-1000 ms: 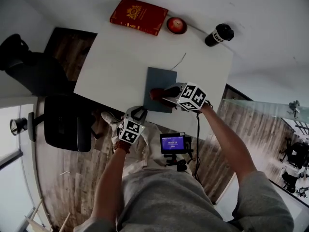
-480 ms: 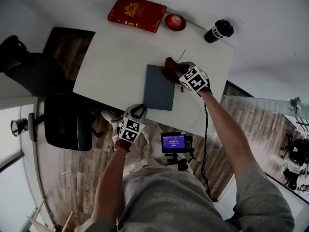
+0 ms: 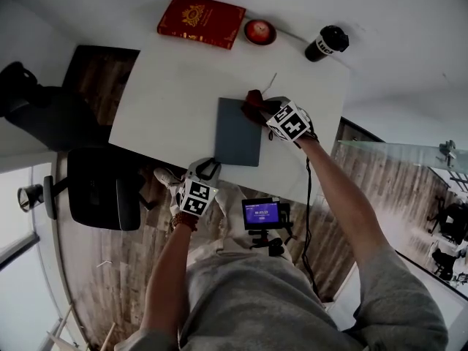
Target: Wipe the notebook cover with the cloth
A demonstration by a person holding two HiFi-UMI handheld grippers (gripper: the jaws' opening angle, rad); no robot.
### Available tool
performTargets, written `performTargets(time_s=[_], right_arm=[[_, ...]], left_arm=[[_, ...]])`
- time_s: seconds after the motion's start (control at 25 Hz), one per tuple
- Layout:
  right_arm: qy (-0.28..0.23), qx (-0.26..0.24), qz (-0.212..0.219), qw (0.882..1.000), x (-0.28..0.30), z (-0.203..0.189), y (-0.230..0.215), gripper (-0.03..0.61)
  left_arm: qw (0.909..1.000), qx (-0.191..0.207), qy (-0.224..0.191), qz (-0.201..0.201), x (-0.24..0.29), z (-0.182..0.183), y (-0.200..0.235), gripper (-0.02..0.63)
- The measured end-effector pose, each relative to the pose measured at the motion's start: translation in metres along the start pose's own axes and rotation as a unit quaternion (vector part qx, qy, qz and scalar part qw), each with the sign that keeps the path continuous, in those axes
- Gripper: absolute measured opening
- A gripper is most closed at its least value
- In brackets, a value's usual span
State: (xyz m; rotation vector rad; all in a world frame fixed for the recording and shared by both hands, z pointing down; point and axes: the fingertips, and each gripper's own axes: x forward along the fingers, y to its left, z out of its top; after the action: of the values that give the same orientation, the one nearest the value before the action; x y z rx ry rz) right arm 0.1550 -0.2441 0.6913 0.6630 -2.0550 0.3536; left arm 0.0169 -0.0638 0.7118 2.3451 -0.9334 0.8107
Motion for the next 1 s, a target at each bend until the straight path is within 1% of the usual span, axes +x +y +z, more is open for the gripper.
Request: performTargets(time_s=[0.24,0.32,0.44,0.48,0.56,0.72,1.0], right_arm=[[0.007,-0.021,0.025,0.999,-0.003,-0.007,0.021,0.063],[0.006,-0.024,0.04,0.999,-0.006,-0.009,0.032,0.063],[0.012,-0.038,0.08,0.996,-0.008,-0.013,0.06,0.061],[0.015,-0.048,0.087,0.995,-0.009,-0.016,0.07,0.062],[0.012,-0.058,0.087,0.994,-0.01,-0.021,0.085,0.063],[-0.005,-0.028,0.099,0.995,-0.011,-0.025,0.101,0.063],[-0.004,-0.021,0.115,0.993,-0.016,-0.032,0.115,0.063]], left_arm=[[1.0,0.001,-0.004,0.002,0.0,0.001,0.0,0.087],[1.0,-0.002,-0.006,0.004,0.0,0.001,0.0,0.087],[1.0,-0.003,-0.007,0.005,0.001,0.001,0.001,0.087],[1.0,-0.003,-0.007,0.005,0.001,0.001,0.002,0.087],[1.0,-0.005,-0.005,0.002,0.001,-0.001,0.001,0.086],[1.0,-0.006,-0.003,0.0,0.0,0.001,0.002,0.086],[1.0,-0.006,0.002,0.001,-0.003,0.006,0.001,0.086]])
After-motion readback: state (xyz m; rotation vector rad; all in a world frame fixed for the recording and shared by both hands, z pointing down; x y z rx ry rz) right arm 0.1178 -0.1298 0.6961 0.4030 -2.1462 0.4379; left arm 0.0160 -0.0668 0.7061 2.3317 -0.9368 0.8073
